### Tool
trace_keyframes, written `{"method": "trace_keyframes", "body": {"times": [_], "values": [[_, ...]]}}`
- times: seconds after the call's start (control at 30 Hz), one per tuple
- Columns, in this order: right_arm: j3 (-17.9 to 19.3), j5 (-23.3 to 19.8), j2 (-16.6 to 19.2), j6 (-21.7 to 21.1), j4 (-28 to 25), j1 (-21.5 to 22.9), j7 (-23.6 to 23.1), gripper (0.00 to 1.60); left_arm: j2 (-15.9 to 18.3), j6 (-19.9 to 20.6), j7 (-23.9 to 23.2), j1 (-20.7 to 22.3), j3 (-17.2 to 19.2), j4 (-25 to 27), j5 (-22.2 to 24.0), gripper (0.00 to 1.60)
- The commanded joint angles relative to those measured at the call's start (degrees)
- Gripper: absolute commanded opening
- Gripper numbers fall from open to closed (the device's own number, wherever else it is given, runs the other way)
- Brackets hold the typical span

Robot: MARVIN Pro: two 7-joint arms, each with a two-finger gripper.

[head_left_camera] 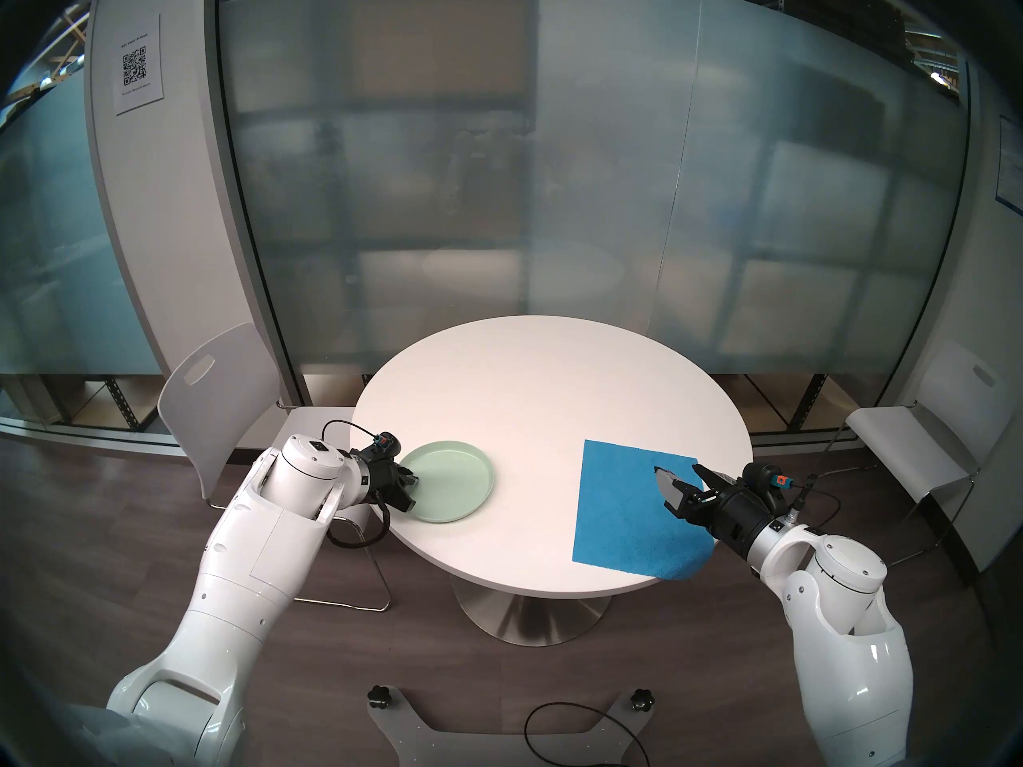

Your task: Fold the napkin in half twice and place it beside the plate

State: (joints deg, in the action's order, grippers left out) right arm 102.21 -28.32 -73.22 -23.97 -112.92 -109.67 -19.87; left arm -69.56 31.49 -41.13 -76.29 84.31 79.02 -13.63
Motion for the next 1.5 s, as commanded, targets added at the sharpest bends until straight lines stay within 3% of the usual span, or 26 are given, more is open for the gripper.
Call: {"method": "trace_keyframes", "body": {"times": [0.0, 0.13, 0.23, 0.47, 0.77, 1.33, 1.47], "values": [[-0.18, -0.09, 0.20, -0.17, -0.26, 1.38, -0.03, 1.60, 1.03, 0.91, -2.16, -0.18, 2.76, 4.25, 2.38, 0.84], [-0.39, -0.03, 0.16, -0.19, 0.10, 1.61, -0.11, 1.60, 0.66, 2.16, -3.77, -0.69, 4.48, 7.55, 4.20, 0.95], [-0.57, 0.00, 0.32, -0.61, 0.25, 1.76, -0.19, 1.60, 0.18, 3.13, -5.39, -0.97, 5.75, 9.89, 6.04, 0.93], [-0.03, 0.47, 0.89, -1.05, 0.53, 0.65, -0.04, 1.60, -1.55, 5.41, -8.91, -0.84, 5.23, 15.52, 8.79, 0.97], [3.03, 1.08, 1.97, -2.44, -1.67, -3.02, -0.25, 1.60, -4.39, 9.00, -11.19, -1.49, 0.98, 21.51, 10.07, 0.99], [5.76, 1.64, 0.76, -2.96, -3.45, -6.21, 1.05, 1.60, -7.12, 8.23, -10.94, -1.34, -9.23, 19.17, 8.20, 0.92], [6.21, 1.51, 0.52, -2.88, -3.84, -6.58, 1.25, 1.60, -7.71, 7.86, -11.30, -1.24, -11.83, 18.66, 7.47, 0.84]]}}
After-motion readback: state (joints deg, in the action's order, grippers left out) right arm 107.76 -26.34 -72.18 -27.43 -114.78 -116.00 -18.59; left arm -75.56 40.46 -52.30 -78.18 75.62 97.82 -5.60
